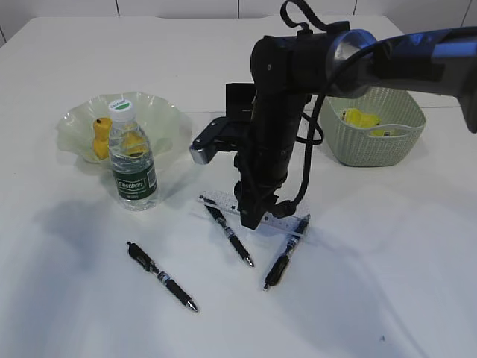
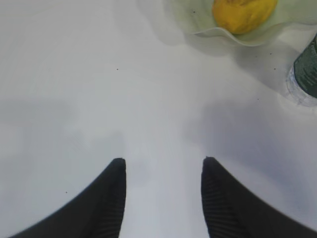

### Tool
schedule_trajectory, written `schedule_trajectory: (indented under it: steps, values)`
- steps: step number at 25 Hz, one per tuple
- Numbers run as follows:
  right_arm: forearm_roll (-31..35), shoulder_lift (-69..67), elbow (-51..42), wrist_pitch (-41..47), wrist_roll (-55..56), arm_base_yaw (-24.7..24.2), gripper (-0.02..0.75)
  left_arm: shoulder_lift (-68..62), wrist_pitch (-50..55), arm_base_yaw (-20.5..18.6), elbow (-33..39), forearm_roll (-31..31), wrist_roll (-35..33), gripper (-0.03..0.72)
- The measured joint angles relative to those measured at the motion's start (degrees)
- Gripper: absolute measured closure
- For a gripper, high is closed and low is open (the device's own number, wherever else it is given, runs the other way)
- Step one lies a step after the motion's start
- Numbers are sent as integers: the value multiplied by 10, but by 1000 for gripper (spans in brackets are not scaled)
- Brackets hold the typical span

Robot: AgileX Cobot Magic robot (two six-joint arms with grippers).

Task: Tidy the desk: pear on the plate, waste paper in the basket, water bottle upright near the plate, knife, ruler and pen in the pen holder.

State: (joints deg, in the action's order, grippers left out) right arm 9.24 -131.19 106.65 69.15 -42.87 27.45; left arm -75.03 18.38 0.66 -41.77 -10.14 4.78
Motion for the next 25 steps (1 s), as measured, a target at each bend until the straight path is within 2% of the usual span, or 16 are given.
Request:
schedule_trajectory:
  steps: [18, 25]
  values:
    - [-26, 0, 67, 6, 1, 0, 464, 0, 1, 0, 0, 0, 0, 340]
    - [-30, 0, 85, 7, 45, 0, 464, 0, 1, 0, 0, 0, 0, 340]
